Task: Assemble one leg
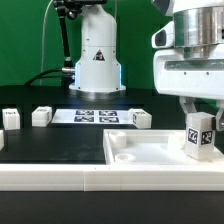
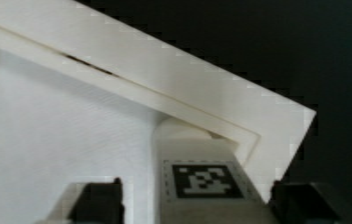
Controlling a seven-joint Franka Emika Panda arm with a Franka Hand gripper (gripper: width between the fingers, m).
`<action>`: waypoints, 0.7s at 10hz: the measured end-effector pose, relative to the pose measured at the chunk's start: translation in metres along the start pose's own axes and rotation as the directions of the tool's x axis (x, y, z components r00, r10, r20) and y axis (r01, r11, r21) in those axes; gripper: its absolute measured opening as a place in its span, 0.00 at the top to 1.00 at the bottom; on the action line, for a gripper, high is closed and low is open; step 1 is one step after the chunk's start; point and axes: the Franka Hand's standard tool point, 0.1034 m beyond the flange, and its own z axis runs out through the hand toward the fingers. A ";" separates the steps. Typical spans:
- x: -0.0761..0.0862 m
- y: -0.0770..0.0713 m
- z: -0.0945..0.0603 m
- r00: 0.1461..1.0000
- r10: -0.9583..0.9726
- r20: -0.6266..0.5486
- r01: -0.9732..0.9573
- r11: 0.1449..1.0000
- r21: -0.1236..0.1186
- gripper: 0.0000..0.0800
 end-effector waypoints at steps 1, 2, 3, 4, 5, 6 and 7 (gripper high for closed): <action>-0.002 -0.001 0.000 0.999 -0.054 0.003 0.054 0.999 -0.004 0.33; -0.002 0.000 0.000 0.986 -0.165 0.005 0.165 0.986 -0.005 0.21; -0.004 0.002 0.001 0.955 -0.298 0.011 0.298 0.954 -0.022 0.21; -0.003 0.002 0.000 0.915 -0.403 0.011 0.403 0.915 -0.025 0.19; -0.004 0.002 0.000 0.873 -0.488 0.015 0.489 0.872 -0.035 0.19; -0.004 0.002 0.000 0.806 -0.592 0.021 0.592 0.804 -0.052 0.19; -0.004 0.001 0.000 0.754 -0.657 0.030 0.657 0.751 -0.068 0.19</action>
Offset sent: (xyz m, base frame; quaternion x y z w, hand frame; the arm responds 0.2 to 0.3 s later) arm 0.0035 0.0005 0.0001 -0.0208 -0.0022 -0.2807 0.9596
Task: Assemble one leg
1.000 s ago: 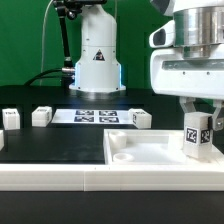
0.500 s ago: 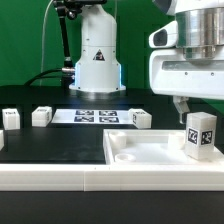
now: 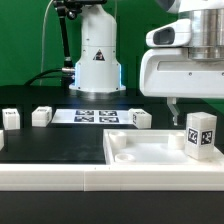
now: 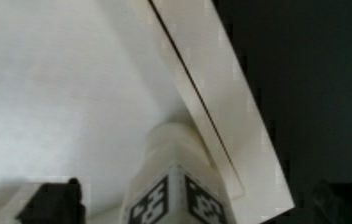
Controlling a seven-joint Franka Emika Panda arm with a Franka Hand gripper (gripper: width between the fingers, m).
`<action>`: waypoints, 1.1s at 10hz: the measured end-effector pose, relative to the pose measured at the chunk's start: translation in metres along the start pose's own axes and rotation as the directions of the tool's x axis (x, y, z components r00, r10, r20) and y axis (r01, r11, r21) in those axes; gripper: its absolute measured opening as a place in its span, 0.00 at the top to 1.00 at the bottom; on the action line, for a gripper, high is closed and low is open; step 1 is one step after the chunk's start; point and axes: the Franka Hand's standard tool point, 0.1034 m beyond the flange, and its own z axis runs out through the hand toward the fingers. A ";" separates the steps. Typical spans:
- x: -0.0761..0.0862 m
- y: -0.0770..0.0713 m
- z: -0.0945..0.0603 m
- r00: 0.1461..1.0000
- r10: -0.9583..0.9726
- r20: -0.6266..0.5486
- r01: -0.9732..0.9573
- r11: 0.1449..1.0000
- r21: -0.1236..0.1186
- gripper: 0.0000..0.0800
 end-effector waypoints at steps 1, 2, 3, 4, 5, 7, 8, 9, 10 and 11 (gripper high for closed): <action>0.002 0.002 0.000 0.995 -0.104 -0.009 0.104 0.995 -0.006 0.19; 0.004 0.005 0.000 0.985 -0.175 -0.011 0.175 0.985 -0.007 0.19; 0.006 0.007 0.000 0.967 -0.253 -0.011 0.253 0.967 -0.009 0.19; 0.007 0.010 -0.001 0.952 -0.307 -0.011 0.307 0.952 -0.010 0.19; 0.010 0.011 -0.002 0.926 -0.376 -0.012 0.376 0.926 -0.012 0.19; 0.012 0.010 -0.004 0.903 -0.430 -0.016 0.430 0.903 -0.015 0.19; 0.013 0.011 -0.004 0.881 -0.472 -0.016 0.472 0.882 -0.016 0.19; 0.013 0.011 -0.005 0.878 -0.478 -0.016 0.478 0.878 -0.016 0.19; 0.013 0.011 -0.004 0.880 -0.475 -0.017 0.475 0.880 -0.016 0.19; 0.013 0.011 -0.004 0.880 -0.475 -0.017 0.475 0.880 -0.016 0.34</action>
Offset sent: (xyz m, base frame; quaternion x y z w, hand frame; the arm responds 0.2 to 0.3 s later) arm 0.0067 -0.0086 0.0013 -0.0012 0.0025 -0.1601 0.9871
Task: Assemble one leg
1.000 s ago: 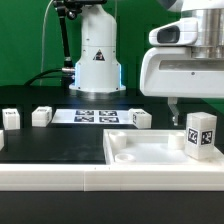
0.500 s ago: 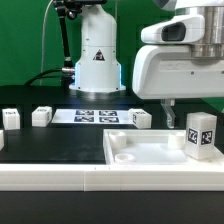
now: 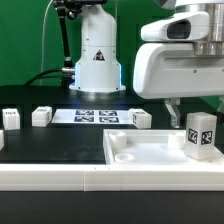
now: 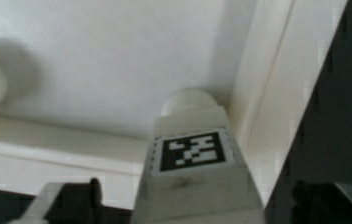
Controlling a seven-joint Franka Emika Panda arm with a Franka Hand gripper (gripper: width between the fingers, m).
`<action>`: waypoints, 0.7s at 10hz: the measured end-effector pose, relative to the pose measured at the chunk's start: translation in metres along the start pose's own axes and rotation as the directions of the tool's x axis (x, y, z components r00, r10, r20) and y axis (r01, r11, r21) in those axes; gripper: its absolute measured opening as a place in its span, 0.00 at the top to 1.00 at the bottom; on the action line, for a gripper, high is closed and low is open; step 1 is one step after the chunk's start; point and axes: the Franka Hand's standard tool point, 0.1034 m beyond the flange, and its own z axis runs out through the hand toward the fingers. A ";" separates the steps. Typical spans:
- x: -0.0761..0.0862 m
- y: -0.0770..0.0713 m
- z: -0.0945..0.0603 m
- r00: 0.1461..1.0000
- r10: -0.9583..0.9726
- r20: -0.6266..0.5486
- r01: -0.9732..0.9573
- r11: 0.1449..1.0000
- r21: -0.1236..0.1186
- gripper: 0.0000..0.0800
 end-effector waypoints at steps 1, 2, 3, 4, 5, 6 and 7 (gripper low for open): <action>0.000 0.000 0.000 1.000 0.000 0.000 0.000 1.000 0.000 0.51; 0.000 0.000 0.000 1.000 0.000 0.000 0.000 1.000 0.000 0.51; 0.000 0.000 0.000 1.000 0.008 0.000 -0.008 1.000 0.001 0.64; 0.000 0.000 0.000 0.999 0.032 0.000 -0.032 0.999 0.001 0.64; 0.000 0.000 0.000 0.999 0.036 0.000 -0.036 0.999 0.001 0.64; 0.000 -0.001 0.000 0.993 0.116 0.000 -0.116 0.993 0.004 0.64; 0.000 -0.003 0.001 0.964 0.267 0.002 -0.267 0.964 0.011 0.64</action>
Offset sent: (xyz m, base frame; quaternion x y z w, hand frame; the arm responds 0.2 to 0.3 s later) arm 0.0000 0.0000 0.0000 0.0000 0.0000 0.0650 0.9979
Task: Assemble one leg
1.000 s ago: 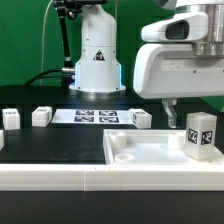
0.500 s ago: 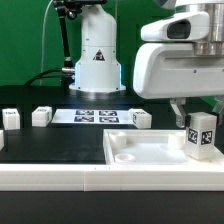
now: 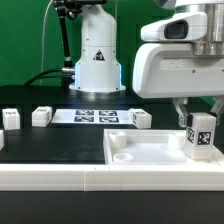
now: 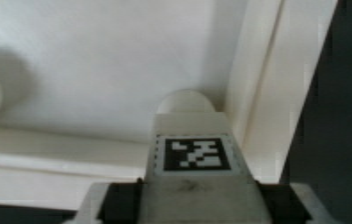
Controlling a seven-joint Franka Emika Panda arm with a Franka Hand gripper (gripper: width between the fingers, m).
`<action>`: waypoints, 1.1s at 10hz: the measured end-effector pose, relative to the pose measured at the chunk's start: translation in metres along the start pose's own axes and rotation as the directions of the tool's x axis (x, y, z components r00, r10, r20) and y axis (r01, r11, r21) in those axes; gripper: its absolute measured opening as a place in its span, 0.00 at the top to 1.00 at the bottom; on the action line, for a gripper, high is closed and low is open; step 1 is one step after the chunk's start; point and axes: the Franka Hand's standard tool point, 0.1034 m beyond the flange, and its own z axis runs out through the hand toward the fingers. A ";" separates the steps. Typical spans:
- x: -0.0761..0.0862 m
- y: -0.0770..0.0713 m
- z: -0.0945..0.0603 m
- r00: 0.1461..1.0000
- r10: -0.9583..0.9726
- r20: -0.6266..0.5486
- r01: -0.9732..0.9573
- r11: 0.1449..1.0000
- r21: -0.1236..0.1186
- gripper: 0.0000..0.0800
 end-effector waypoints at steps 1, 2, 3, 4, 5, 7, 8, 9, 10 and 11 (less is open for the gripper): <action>0.000 -0.001 0.000 0.991 0.131 -0.003 -0.131 0.991 0.002 0.64; 0.000 -0.001 0.001 0.969 0.245 -0.002 -0.245 0.969 0.009 0.64; 0.000 -0.001 0.001 0.940 0.341 0.001 -0.341 0.940 0.015 0.64; 0.000 -0.002 0.001 0.879 0.477 0.006 -0.477 0.879 0.018 0.64; -0.001 -0.005 0.002 0.804 0.595 0.007 -0.595 0.804 0.018 0.64; 0.000 -0.007 0.002 0.643 0.766 -0.004 -0.766 0.643 0.020 0.64; 0.000 -0.006 0.002 0.581 0.814 0.007 -0.813 0.581 0.021 0.64; 0.001 -0.004 0.000 0.529 0.848 0.031 -0.849 0.528 0.028 0.64; 0.002 -0.004 0.000 0.490 0.871 0.043 -0.872 0.489 0.033 0.64; 0.001 -0.006 0.001 0.445 0.894 0.048 -0.895 0.444 0.031 0.51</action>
Offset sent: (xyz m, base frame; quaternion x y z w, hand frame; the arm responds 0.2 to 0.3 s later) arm 0.0045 -0.0015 -0.0093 -0.0048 -0.0077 0.3107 0.9505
